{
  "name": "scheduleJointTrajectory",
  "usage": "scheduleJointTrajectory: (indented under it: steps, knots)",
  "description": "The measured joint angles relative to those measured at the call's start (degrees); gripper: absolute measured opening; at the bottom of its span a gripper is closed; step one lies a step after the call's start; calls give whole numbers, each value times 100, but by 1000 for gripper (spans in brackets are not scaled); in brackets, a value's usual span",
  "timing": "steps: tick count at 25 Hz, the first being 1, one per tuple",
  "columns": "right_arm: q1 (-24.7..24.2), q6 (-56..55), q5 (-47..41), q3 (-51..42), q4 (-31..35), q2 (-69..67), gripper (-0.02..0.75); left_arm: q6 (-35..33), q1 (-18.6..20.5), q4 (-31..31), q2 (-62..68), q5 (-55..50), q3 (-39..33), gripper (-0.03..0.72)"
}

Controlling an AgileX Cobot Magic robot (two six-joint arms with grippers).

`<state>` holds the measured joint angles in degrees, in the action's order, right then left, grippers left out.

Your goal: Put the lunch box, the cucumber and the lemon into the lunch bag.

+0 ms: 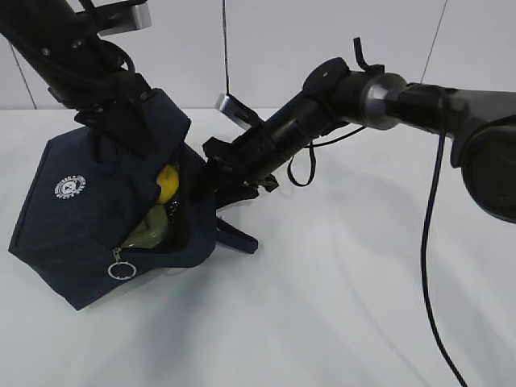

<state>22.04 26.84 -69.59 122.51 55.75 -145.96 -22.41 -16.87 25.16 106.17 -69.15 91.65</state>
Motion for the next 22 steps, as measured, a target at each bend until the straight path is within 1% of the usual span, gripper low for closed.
scheduleJointTrajectory:
  steps: [2, 5, 7, 11, 15, 19, 22]
  knots:
    - [38, 10, 0, 0, -20, -39, 279, 0, 0, 0, 0, 0, 0, 16]
    - [49, 10, 0, 0, -20, -39, 85, 0, 0, 0, 0, -4, 0, 16]
    - [49, 10, 11, 0, -48, -28, 32, 0, 0, 0, 0, -4, 0, 16]
    - [14, -63, 11, 0, -370, 200, 19, 0, 5, 67, 0, -4, 0, 16]
    - [-120, -359, -51, 88, -885, 545, 18, 0, -71, 122, 0, -13, 255, 16]
    - [-396, -612, -113, 184, -1181, 966, 18, 10, -290, 145, 0, -6, 644, 15]
    - [-613, -759, -150, 193, -1286, 1302, 18, 19, -511, 382, 0, 142, 765, 15]
